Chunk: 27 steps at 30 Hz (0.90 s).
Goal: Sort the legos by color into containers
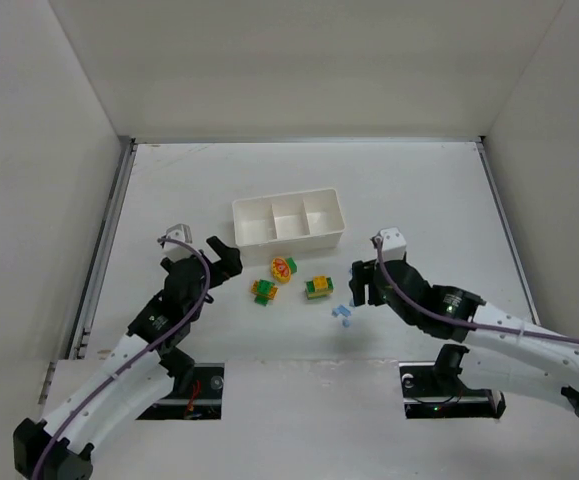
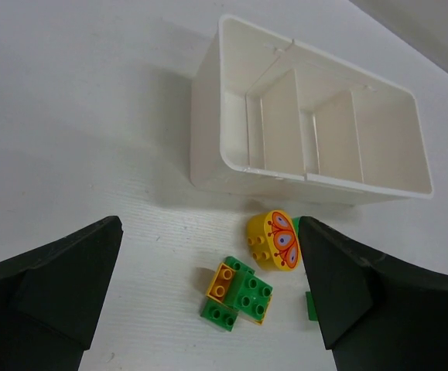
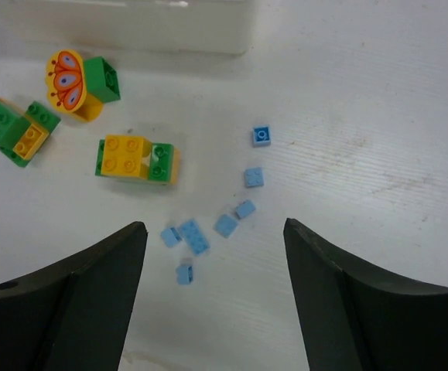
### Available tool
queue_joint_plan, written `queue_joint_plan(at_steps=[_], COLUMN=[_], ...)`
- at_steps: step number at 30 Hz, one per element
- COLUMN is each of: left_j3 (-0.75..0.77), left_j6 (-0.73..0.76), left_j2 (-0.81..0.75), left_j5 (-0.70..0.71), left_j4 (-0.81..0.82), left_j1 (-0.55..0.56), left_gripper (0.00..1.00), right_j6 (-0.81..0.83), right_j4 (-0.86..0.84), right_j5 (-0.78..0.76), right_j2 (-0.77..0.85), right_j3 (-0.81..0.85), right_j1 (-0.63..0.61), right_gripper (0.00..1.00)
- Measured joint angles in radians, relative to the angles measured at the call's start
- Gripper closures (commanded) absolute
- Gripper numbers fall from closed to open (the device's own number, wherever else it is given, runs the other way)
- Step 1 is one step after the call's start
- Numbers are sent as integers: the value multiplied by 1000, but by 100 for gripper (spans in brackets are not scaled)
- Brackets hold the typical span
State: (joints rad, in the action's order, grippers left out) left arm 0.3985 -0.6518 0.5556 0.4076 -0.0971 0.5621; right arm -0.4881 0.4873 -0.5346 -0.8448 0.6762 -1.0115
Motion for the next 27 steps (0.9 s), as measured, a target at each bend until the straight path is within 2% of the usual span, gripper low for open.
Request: queue_joint_plan(at_steps=[4, 6, 8, 10, 13, 15, 16, 18, 19, 20, 21, 23, 27], left_j3=[14, 27, 44, 56, 60, 58, 54, 34, 18, 2, -15, -34, -47], left_j6=[7, 8, 8, 9, 14, 16, 20, 39, 50, 59, 72, 87, 94], left_j2=[32, 55, 91, 130, 183, 192, 189, 172, 158, 146, 134, 124, 132], left_j5=[8, 22, 42, 57, 71, 72, 71, 53, 35, 19, 3, -21, -50], left_j4=[38, 68, 107, 151, 212, 255, 288, 363, 401, 430, 455, 477, 490], left_j1=[1, -2, -3, -5, -7, -7, -8, -13, -21, -29, -39, -55, -67], left_gripper=[0, 0, 0, 0, 0, 0, 7, 45, 59, 67, 71, 71, 60], right_j6=[50, 79, 106, 130, 162, 190, 203, 225, 237, 248, 258, 282, 340], right_j4=[0, -2, -9, -16, -26, -25, -26, -29, -34, -40, -44, -49, -70], right_j5=[7, 13, 19, 34, 62, 72, 75, 86, 97, 109, 122, 140, 162], right_j2=[-69, -111, -154, -204, -275, -311, -324, -343, -350, -357, -366, -394, -465], right_j3=[23, 36, 46, 53, 55, 55, 55, 55, 56, 58, 63, 87, 138], right_j1=[-63, -94, -122, -141, -149, -148, -148, -143, -137, -130, -119, -95, -67], right_gripper=[64, 75, 78, 71, 36, 21, 17, 10, 7, 5, 3, 1, 0])
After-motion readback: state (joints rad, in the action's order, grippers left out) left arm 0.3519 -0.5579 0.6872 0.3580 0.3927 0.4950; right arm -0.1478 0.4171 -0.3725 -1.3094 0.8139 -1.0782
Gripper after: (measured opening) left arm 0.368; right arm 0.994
